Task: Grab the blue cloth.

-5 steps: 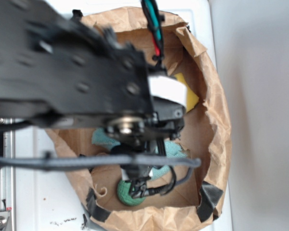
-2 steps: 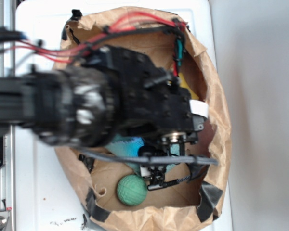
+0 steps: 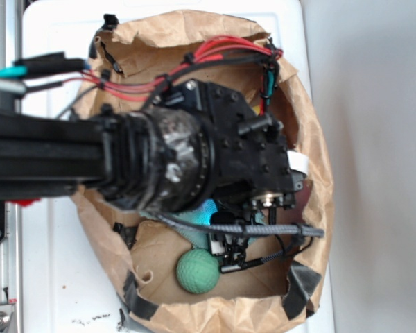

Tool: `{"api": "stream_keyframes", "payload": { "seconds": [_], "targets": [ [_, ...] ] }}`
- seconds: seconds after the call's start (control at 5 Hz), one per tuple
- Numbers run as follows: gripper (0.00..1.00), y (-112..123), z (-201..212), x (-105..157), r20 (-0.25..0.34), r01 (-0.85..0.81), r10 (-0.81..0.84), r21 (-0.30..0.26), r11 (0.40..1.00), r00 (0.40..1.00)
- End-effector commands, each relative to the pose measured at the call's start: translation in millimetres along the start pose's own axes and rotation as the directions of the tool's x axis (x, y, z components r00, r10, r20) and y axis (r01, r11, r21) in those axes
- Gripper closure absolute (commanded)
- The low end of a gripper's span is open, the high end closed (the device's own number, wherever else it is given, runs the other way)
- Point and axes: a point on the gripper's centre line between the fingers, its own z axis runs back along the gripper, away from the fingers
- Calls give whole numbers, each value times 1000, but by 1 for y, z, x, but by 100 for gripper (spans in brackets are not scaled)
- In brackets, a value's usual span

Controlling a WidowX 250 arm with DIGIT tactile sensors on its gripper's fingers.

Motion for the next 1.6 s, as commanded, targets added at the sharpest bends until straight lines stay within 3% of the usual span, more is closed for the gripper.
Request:
{"api": "stream_keyframes", "payload": {
  "seconds": [0.0, 1.0, 1.4],
  "targets": [
    [100, -15, -1, 2, 11, 39, -39, -35, 999, 999],
    [100, -8, 41, -7, 102, 47, -43, -42, 998, 994],
    [100, 2, 87, -8, 186, 26, -9, -91, 995, 982]
  ]
}}
